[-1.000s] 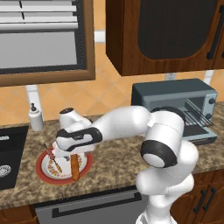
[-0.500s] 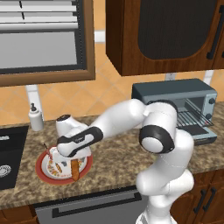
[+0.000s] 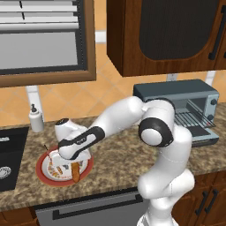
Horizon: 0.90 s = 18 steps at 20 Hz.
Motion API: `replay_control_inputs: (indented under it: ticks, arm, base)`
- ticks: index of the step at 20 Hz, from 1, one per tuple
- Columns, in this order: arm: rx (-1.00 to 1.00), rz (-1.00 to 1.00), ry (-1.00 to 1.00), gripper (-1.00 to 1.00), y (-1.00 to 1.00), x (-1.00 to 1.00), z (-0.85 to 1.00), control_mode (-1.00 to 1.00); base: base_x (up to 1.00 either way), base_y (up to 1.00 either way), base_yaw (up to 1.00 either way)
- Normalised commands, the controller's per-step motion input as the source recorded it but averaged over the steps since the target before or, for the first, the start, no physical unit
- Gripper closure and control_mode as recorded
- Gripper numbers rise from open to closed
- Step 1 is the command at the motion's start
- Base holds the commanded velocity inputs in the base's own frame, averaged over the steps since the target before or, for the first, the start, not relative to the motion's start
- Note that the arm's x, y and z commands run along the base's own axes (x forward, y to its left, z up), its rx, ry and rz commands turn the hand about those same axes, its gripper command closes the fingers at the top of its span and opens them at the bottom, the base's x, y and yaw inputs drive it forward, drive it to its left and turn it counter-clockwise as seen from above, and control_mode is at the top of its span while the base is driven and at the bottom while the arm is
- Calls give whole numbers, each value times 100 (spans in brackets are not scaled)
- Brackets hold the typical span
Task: Pick up the kebab skewer and baguette bread, and place them inside the toaster oven. Close the toaster oven door and start by setting the timer.
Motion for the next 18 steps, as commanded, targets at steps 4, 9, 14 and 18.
replay_control_inputs:
  ticks: [4,9,14,18]
  arm:
    - [0,0,0,100,-6,0,17,-100]
    - [8,-8,2,100,-49,-9,74,-100]
    - [15,-16,0,100,-93,-24,55,-100]
    - [15,-22,0,100,-100,-21,42,-100]
  base:
    - [0,0,0]
    - [0,0,0]
    - [0,0,0]
    - [0,0,0]
